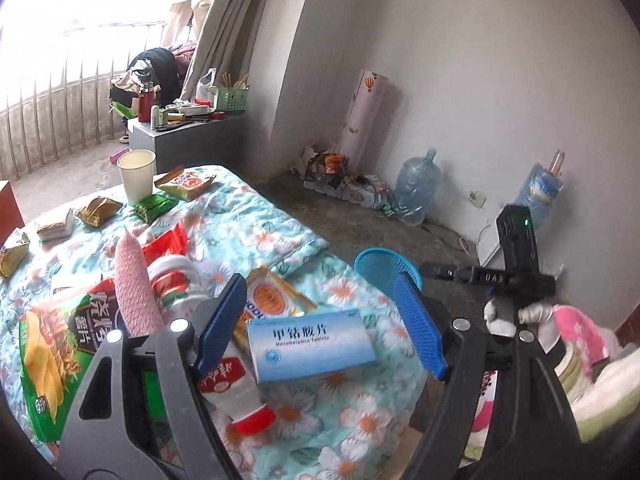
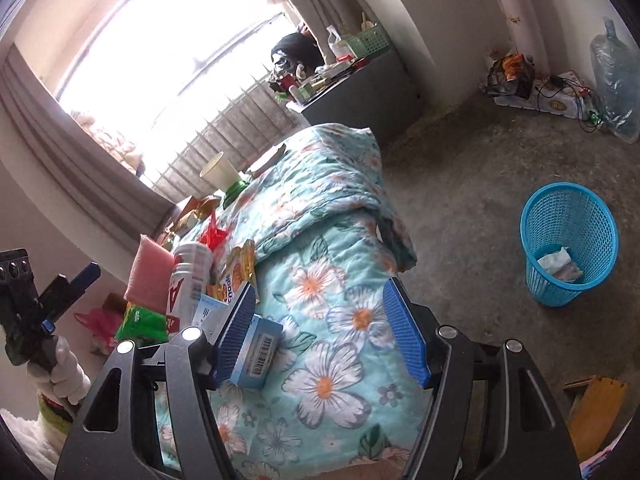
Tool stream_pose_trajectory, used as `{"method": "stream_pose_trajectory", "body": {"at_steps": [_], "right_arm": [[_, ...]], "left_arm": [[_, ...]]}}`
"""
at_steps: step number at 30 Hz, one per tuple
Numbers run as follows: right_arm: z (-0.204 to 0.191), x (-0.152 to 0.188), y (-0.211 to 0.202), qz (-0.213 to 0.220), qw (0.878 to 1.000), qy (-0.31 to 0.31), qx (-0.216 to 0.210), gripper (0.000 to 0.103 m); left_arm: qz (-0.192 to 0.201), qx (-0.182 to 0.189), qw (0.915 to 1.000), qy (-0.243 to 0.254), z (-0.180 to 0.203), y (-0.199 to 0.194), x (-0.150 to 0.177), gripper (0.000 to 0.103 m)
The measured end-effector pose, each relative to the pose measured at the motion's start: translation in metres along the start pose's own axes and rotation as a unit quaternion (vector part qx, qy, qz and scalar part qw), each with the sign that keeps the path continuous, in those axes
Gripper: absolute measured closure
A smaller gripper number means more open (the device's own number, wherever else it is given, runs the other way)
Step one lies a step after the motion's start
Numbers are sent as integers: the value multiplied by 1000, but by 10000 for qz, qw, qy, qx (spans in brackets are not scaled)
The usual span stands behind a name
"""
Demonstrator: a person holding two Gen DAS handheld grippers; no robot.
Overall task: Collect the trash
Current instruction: 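Move both open tools back over the bed, then close the right tool on the blue Mecobalamin tablet box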
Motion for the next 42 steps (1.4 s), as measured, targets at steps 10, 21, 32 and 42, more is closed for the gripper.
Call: {"method": "stream_pose_trajectory", "body": {"at_steps": [10,21,32,42], "right_arm": [[-86,13,66,-1549,9610,-2245,-449,27],[-122,31,160,-3010,8726,-3794,-633,27],[-128,48,175,-3288,8541,-4016,-344,27],[-111,64,114,-2734,9021,-3325,318,28]], "left_arm": [[-289,-192,9992,221,5,3,52,31],[-395,-410,9983,-149,-32,-13,61,31],[-394,-460,9964,-601,-54,-18,70,31],[-227,-151,9973,-676,-41,-2,56,31]]}}
Point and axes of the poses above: each gripper's, at about its wrist camera, not at the fingertips, and y roughly the way its jaws point, z to its right, x to its underside, the point moved 1 cm from there along y, roughly the way its jaws point, and after that the axes turned 15 degrees about -x, right-handed, at the moved point
